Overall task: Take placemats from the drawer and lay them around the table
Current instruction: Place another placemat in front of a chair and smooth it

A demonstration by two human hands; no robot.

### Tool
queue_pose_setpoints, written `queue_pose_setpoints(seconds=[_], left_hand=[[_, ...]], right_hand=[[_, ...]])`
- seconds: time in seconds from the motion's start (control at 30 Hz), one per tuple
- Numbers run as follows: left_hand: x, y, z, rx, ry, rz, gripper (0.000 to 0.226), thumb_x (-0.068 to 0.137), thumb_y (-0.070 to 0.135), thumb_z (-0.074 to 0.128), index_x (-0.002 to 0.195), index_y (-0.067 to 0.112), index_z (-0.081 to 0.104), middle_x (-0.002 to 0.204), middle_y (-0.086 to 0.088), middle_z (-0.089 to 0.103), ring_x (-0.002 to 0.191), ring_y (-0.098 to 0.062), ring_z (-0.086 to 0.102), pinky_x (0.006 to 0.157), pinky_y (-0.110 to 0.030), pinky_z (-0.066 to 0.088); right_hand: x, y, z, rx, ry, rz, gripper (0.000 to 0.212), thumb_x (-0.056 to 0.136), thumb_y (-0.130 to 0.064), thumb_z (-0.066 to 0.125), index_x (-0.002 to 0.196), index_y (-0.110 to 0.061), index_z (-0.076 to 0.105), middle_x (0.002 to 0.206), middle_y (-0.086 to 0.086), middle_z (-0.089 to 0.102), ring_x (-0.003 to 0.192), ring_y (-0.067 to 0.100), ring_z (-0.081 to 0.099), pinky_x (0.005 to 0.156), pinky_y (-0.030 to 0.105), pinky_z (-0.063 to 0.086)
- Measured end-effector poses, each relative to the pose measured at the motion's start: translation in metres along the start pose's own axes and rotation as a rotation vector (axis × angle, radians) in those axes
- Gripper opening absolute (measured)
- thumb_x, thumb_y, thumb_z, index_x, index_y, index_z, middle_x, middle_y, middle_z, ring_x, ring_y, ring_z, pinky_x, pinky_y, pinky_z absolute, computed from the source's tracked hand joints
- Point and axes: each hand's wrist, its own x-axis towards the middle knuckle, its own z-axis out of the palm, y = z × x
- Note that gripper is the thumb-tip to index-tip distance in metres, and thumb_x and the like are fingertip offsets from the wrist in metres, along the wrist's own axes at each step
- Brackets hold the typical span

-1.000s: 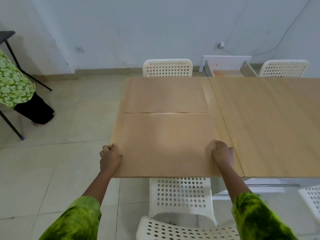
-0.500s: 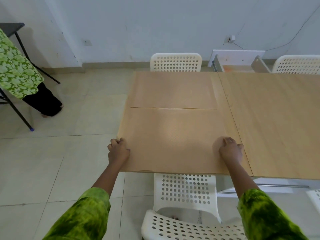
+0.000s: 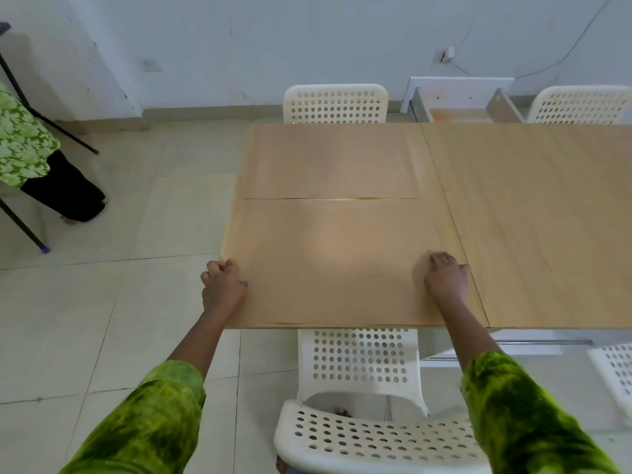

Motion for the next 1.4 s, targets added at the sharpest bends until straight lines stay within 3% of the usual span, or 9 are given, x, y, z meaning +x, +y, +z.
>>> queue_pose_setpoints(seconds=[0.27, 0.4, 0.57, 0.73, 0.87, 0.97, 1.17, 1.33, 1.4], left_hand=[[0.000, 0.006, 0.000, 0.068, 0.010, -0.005, 0.041, 0.090, 0.023, 0.051, 0.126, 0.007, 0.042, 0.129, -0.015, 0.034, 0.120, -0.035, 0.032, 0.094, -0.044, 0.037], [-0.004, 0.030, 0.002, 0.067, 0.117, -0.009, 0.044, 0.086, 0.017, 0.050, 0.127, 0.005, 0.044, 0.130, -0.014, 0.036, 0.120, -0.035, 0.033, 0.096, -0.045, 0.034], [0.025, 0.090, 0.009, 0.139, 0.090, 0.337, 0.056, 0.092, 0.030, 0.048, 0.140, 0.007, 0.033, 0.152, -0.012, 0.023, 0.140, -0.030, 0.019, 0.110, -0.042, 0.024], [0.077, 0.140, 0.030, 0.415, -0.144, 0.690, 0.064, 0.095, 0.047, 0.028, 0.150, 0.021, 0.007, 0.159, -0.001, -0.008, 0.146, -0.021, -0.011, 0.118, -0.043, 0.001], [0.088, 0.130, 0.047, 0.442, -0.123, 0.706, 0.079, 0.072, 0.069, -0.011, 0.146, 0.040, -0.005, 0.158, 0.007, -0.013, 0.146, -0.019, -0.014, 0.115, -0.050, -0.005], [0.092, 0.115, 0.052, 0.417, -0.034, 0.683, 0.083, 0.068, 0.071, -0.021, 0.145, 0.044, -0.004, 0.159, 0.007, -0.008, 0.146, -0.020, -0.010, 0.115, -0.048, -0.004], [0.101, 0.081, 0.044, 0.352, 0.063, 0.530, 0.087, 0.070, 0.075, -0.021, 0.146, 0.042, 0.003, 0.160, 0.002, -0.003, 0.147, -0.023, -0.005, 0.116, -0.047, 0.000], [0.096, 0.091, 0.036, 0.364, -0.012, 0.472, 0.077, 0.077, 0.066, -0.006, 0.148, 0.036, 0.000, 0.159, 0.000, -0.007, 0.147, -0.022, -0.009, 0.117, -0.048, -0.004], [0.074, 0.096, 0.038, 0.363, 0.030, 0.554, 0.080, 0.079, 0.065, -0.005, 0.149, 0.028, 0.007, 0.160, -0.003, 0.000, 0.147, -0.023, -0.004, 0.116, -0.047, -0.004]], right_hand=[[-0.004, -0.003, 0.003, 0.024, 0.039, 0.019, 0.053, 0.088, -0.005, 0.038, 0.140, -0.016, 0.040, 0.150, 0.000, 0.033, 0.134, 0.029, 0.023, 0.106, 0.043, 0.027], [-0.008, -0.013, 0.009, 0.000, 0.083, -0.010, 0.050, 0.089, -0.006, 0.039, 0.139, -0.012, 0.040, 0.151, 0.005, 0.034, 0.136, 0.028, 0.024, 0.108, 0.043, 0.023], [0.004, -0.061, 0.023, -0.045, 0.028, -0.242, 0.050, 0.094, -0.018, 0.038, 0.144, -0.014, 0.032, 0.154, 0.007, 0.027, 0.141, 0.025, 0.022, 0.115, 0.038, 0.017], [0.031, -0.127, 0.057, -0.166, -0.112, -0.494, 0.055, 0.097, -0.031, 0.030, 0.149, -0.017, 0.015, 0.160, 0.004, 0.008, 0.147, 0.018, 0.005, 0.118, 0.036, 0.003], [0.044, -0.126, 0.076, -0.272, -0.159, -0.566, 0.060, 0.097, -0.043, 0.022, 0.150, -0.019, 0.006, 0.160, 0.000, -0.001, 0.147, 0.017, -0.005, 0.118, 0.039, -0.003], [0.054, -0.113, 0.071, -0.301, -0.143, -0.551, 0.063, 0.096, -0.047, 0.018, 0.150, -0.018, 0.001, 0.160, -0.001, -0.005, 0.147, 0.016, -0.008, 0.119, 0.039, -0.005], [0.087, -0.057, 0.034, -0.339, -0.063, -0.297, 0.066, 0.096, -0.050, 0.011, 0.149, -0.016, -0.008, 0.159, 0.002, -0.010, 0.146, 0.018, -0.012, 0.119, 0.042, -0.006], [0.081, -0.062, 0.022, -0.285, -0.088, -0.289, 0.063, 0.098, -0.044, 0.014, 0.149, -0.012, -0.005, 0.159, 0.006, -0.009, 0.146, 0.020, -0.012, 0.119, 0.044, -0.008], [0.052, -0.068, 0.024, -0.261, -0.084, -0.333, 0.064, 0.096, -0.044, 0.009, 0.149, -0.011, -0.005, 0.159, 0.007, -0.011, 0.146, 0.020, -0.012, 0.116, 0.041, -0.012]])
